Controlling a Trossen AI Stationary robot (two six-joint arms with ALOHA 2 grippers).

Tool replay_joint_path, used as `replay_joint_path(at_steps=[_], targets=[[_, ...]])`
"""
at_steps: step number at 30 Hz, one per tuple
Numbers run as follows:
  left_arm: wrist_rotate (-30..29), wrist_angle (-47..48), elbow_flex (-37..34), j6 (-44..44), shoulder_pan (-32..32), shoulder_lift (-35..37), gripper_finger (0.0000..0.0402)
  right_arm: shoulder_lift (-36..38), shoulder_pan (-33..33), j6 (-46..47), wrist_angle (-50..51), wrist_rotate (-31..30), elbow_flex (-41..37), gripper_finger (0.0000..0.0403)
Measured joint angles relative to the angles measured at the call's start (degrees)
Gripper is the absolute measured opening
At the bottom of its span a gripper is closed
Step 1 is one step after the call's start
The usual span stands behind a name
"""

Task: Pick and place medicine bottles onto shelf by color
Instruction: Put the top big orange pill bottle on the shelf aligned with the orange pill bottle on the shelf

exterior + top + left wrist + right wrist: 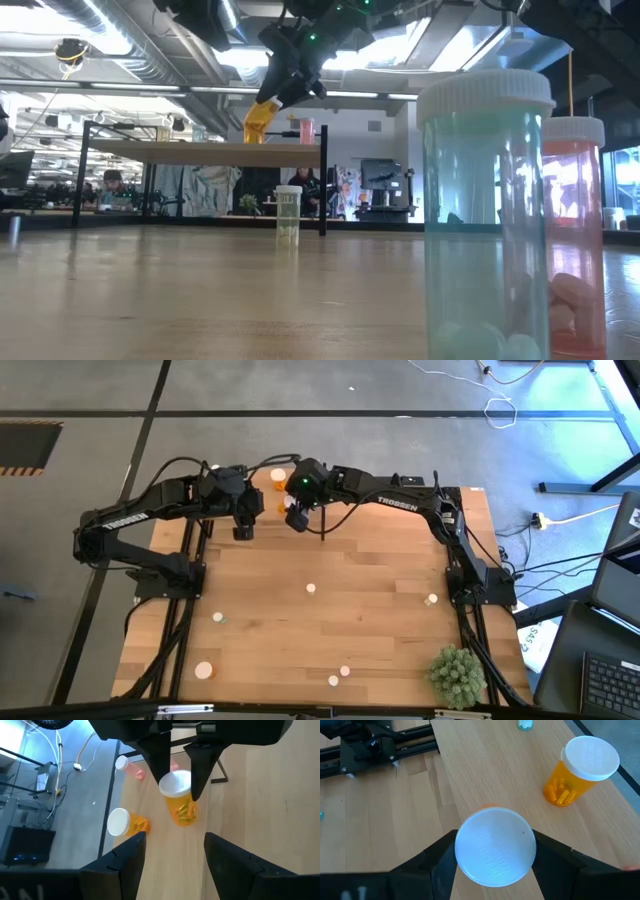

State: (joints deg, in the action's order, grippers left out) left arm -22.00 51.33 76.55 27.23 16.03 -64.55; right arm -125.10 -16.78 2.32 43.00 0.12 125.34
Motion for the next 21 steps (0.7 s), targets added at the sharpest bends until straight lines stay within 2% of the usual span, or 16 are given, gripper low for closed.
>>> replay_joint_path(at_steps=[8,18,21], targets=[[0.0,0.0,0.0,0.1,0.0,0.0,0.0196,0.0,0.0,0.0,-0.1,0.0,0.0,0.0223],[0.1,0.0,0.0,-0.1,0.0,0.0,0.0196,0.0,0.0,-5.6,-5.3,1.5,0.0,0.0223],[1.6,0.1,0.0,-0.5,0.0,0.0,0.0196,0.0,0.1,-6.0,-6.1,1.6,0.0,0.0223]])
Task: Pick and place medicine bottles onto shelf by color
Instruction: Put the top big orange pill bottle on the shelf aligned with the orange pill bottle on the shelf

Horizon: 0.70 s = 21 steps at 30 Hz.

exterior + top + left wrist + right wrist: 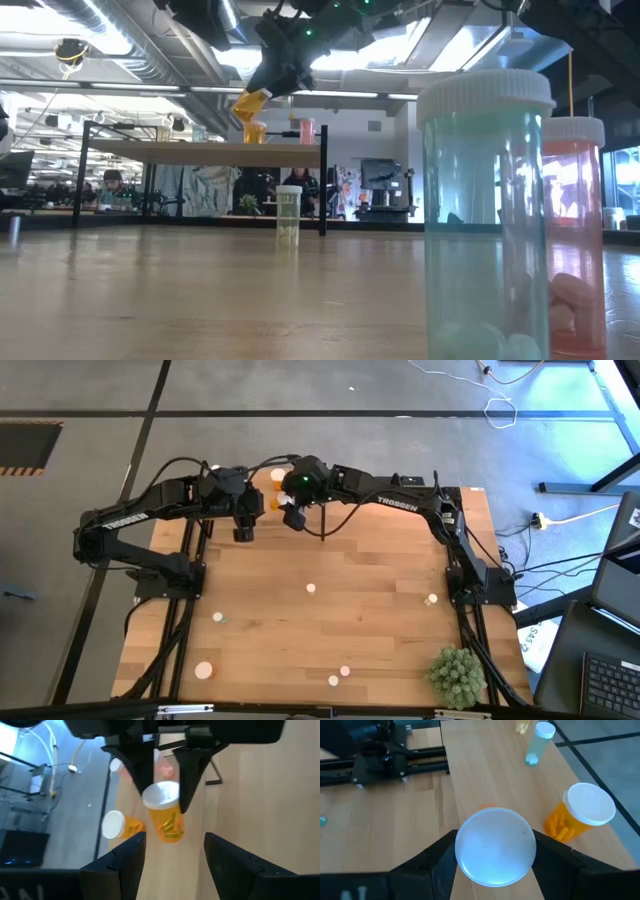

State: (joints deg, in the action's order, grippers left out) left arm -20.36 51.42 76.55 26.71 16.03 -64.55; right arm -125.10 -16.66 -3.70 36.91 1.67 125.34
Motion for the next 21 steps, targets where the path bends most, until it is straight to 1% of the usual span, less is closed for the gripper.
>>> replay_joint_path(at_steps=[3,7,11,13,15,19,21], targets=[[1.4,0.0,0.0,-5.3,0.0,0.0,0.0196,0.0,0.0,-1.0,-0.1,0.0,0.0,0.0223],[1.9,0.0,0.0,-8.0,0.8,0.0,0.0196,0.0,0.0,-1.3,-0.1,0.4,0.0,0.0223],[2.4,0.5,-0.3,-11.2,2.5,0.0,0.0196,0.0,0.1,-1.3,-0.8,4.4,0.0,0.0223],[4.4,0.1,-1.2,-13.2,3.2,0.0,0.0196,0.0,0.5,-1.4,-1.8,5.2,0.0,0.0223],[6.7,0.1,-2.5,-13.9,3.8,0.0,0.0196,0.0,0.9,-1.7,-2.4,5.5,0.0,0.0223],[7.0,-0.6,-5.0,-14.3,4.5,0.0,0.0196,0.0,1.6,-3.0,-3.4,5.6,0.0,0.0223],[7.0,-2.8,-6.2,-14.2,4.7,0.0,0.0196,0.0,1.8,-3.0,-3.4,5.7,0.0,0.0223]])
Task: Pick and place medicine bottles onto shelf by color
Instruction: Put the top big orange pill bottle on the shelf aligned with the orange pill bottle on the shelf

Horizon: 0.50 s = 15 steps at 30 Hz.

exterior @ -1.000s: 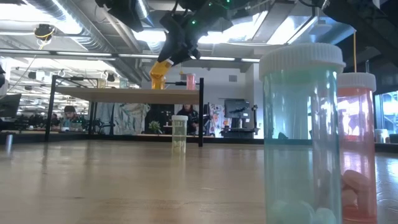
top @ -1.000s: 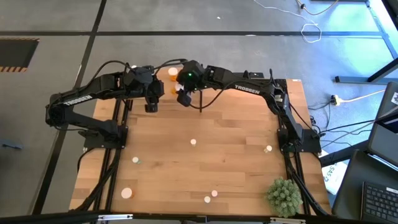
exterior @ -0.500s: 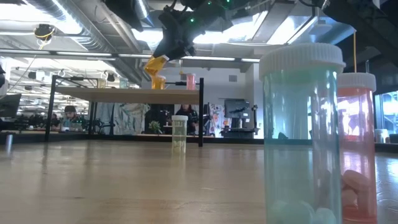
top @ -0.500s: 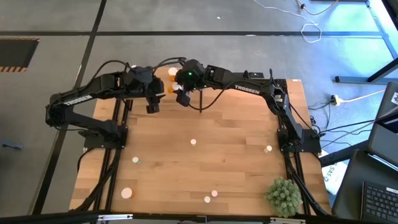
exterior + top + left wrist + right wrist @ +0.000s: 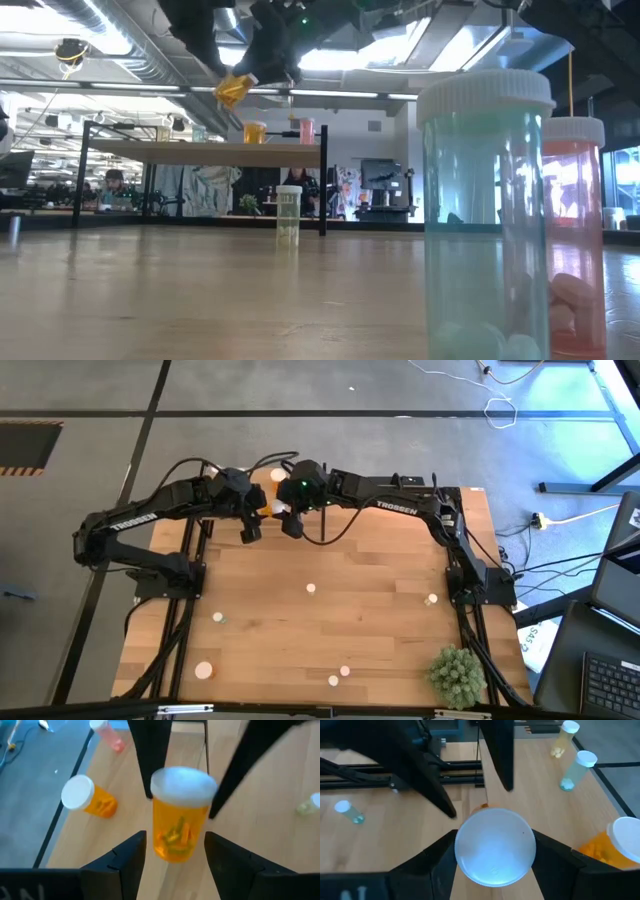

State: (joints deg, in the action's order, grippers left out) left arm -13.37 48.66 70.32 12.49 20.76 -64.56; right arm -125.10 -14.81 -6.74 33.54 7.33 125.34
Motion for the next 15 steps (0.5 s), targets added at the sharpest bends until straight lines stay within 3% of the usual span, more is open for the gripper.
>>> replay_joint_path(at_steps=[15], targets=[[3.7,-3.6,-2.5,-0.5,0.6,0.0,0.0196,0.0,1.7,-2.1,0.0,-0.5,0.0,0.0223]])
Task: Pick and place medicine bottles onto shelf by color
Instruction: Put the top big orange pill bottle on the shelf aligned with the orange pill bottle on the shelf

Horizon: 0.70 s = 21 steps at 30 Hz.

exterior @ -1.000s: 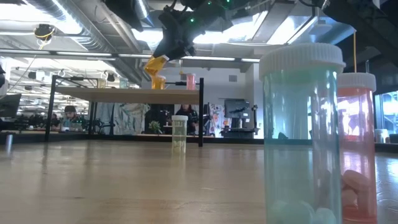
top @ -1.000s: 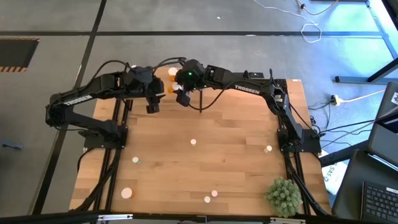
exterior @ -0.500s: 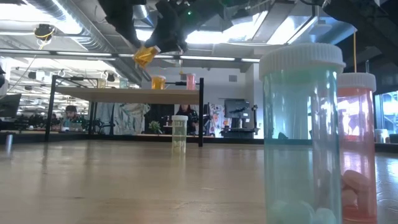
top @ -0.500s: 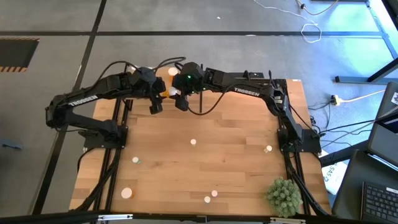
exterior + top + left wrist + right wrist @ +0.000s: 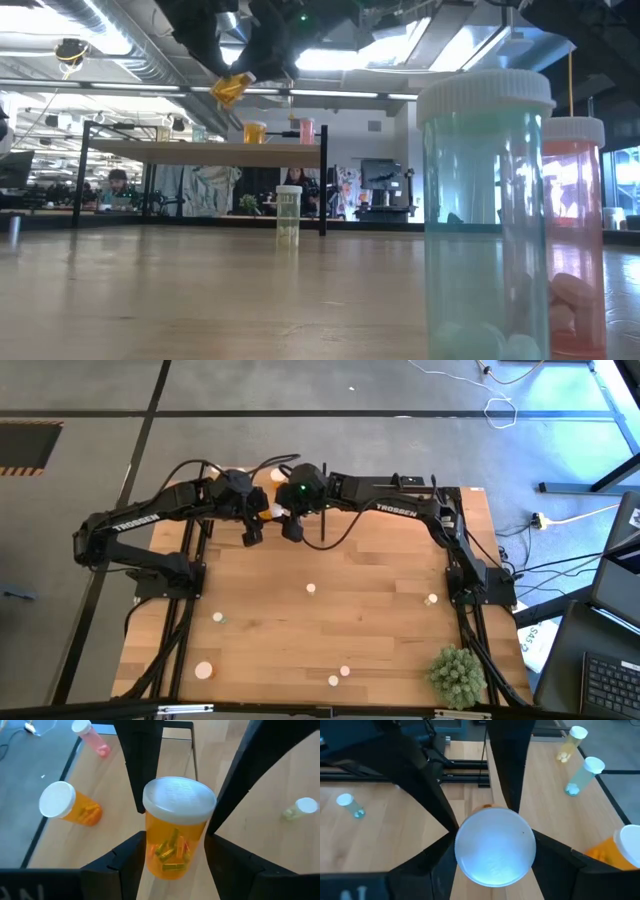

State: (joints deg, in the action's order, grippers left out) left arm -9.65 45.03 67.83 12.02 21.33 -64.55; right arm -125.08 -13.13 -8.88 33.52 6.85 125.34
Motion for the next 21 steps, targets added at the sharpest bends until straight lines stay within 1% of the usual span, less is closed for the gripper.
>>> replay_joint_path(at_steps=[4,13,21], targets=[[3.3,0.2,0.0,-0.6,1.1,0.0,0.0196,0.0,0.5,-0.5,0.0,-0.1,0.0,0.0223],[3.0,0.2,0.0,0.3,1.3,0.0,0.0196,0.0,0.6,-0.4,-0.4,0.0,0.0,0.0223],[3.2,2.2,0.0,0.4,1.2,-1.2,0.0196,0.0,0.7,-0.4,-0.8,0.4,0.0,0.0223]])
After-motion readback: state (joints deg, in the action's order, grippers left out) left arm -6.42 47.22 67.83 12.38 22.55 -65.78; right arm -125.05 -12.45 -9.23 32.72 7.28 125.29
